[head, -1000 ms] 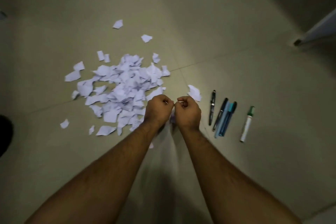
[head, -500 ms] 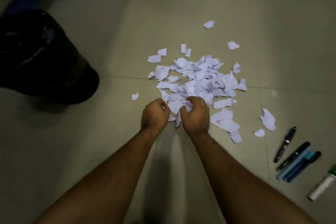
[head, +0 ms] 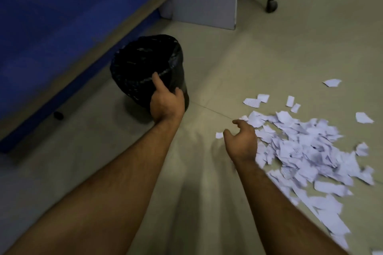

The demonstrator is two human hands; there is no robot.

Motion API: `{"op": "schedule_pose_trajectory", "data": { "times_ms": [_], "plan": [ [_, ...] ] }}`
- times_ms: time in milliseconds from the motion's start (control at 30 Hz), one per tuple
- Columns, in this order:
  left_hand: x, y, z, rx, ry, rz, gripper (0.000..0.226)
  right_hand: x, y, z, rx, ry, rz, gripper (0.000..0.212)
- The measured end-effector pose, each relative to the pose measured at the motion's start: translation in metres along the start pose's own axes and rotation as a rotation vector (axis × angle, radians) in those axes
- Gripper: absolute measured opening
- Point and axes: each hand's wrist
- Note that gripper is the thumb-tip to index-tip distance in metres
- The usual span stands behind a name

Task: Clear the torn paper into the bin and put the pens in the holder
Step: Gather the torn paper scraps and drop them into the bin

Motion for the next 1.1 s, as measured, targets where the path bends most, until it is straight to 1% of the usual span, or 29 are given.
{"op": "schedule_pose_trajectory", "data": {
  "times_ms": [67, 167, 233, 367, 533, 667, 800, 867, 933, 1033, 1100],
  "plan": [
    [-0.005, 0.002, 0.015, -0.058, 0.008, 0.006, 0.063, 0.003, 0.009, 0.002, -0.03, 0.011, 0.004, 0.039],
    [-0.01, 0.004, 0.028, -0.047, 0.008, 0.0, 0.036, 0.001, 0.008, 0.005, -0.042, 0.037, -0.031, 0.038],
    [-0.011, 0.0, 0.029, -0.042, 0.005, -0.045, 0.028, -0.005, -0.003, 0.008, -0.065, 0.037, -0.088, 0.038],
    [-0.008, -0.006, 0.007, 0.003, -0.007, -0.158, 0.023, -0.021, -0.033, 0.007, -0.059, 0.031, -0.237, 0.042],
    [0.005, -0.013, -0.039, 0.057, 0.004, -0.242, 0.02, -0.033, -0.07, 0.003, -0.082, 0.019, -0.524, 0.055],
    [0.01, -0.026, -0.066, 0.119, 0.02, -0.269, 0.021, -0.04, -0.083, -0.004, 0.004, 0.14, -0.644, 0.059],
    [0.013, -0.037, -0.082, 0.138, 0.038, -0.269, 0.022, -0.042, -0.082, -0.003, 0.003, 0.153, -0.668, 0.06],
    [0.014, -0.04, -0.089, 0.15, 0.042, -0.288, 0.022, -0.043, -0.081, 0.0, 0.002, 0.155, -0.64, 0.063],
    [0.012, -0.04, -0.095, 0.177, 0.035, -0.343, 0.028, -0.044, -0.081, 0.001, -0.042, 0.127, -0.555, 0.064],
    [0.008, -0.038, -0.112, 0.257, 0.053, -0.443, 0.043, -0.046, -0.076, 0.002, -0.105, 0.031, -0.391, 0.056],
    [0.009, -0.033, -0.125, 0.338, 0.075, -0.45, 0.042, -0.049, -0.066, 0.003, -0.099, -0.014, -0.273, 0.05]
  ]
}}
Point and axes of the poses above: each hand's wrist, its own z-axis towards the middle knuckle, its own x-axis out of the palm, y = z × x, and after that the axes turned 8 degrees about -y, right-handed
